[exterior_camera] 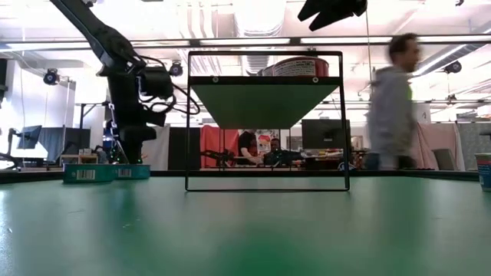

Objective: Stack canned seafood by type on shelf
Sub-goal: Put the top yellow tuna can on the shelf

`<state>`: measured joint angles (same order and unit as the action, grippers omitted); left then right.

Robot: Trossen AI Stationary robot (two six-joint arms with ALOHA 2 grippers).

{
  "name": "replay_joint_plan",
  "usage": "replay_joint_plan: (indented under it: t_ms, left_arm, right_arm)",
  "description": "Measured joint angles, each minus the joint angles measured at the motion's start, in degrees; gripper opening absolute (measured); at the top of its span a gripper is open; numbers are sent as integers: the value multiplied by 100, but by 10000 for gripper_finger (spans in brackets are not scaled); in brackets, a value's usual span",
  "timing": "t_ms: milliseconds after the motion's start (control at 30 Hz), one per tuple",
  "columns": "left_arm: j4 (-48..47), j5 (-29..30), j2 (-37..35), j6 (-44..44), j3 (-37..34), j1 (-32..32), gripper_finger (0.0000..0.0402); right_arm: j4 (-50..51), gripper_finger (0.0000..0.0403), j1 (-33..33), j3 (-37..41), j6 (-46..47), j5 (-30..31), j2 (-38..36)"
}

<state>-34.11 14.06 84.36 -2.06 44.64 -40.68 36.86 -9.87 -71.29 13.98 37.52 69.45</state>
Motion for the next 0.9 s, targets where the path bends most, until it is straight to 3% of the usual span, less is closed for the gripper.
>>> replay_joint_plan:
  t_ms: [367,667,900]
  left_arm:
    - [-793,-1012,-556,461,-26,370,0]
    - [-556,30,-527,495,-26,701,0]
    - [-379,106,-133,537,-32,714,0]
  right_arm:
    - [-35,313,0,0,0,0,0]
    - [-127,313,0,7,-47,0,0]
    - [-127,313,0,11,-63,0,0]
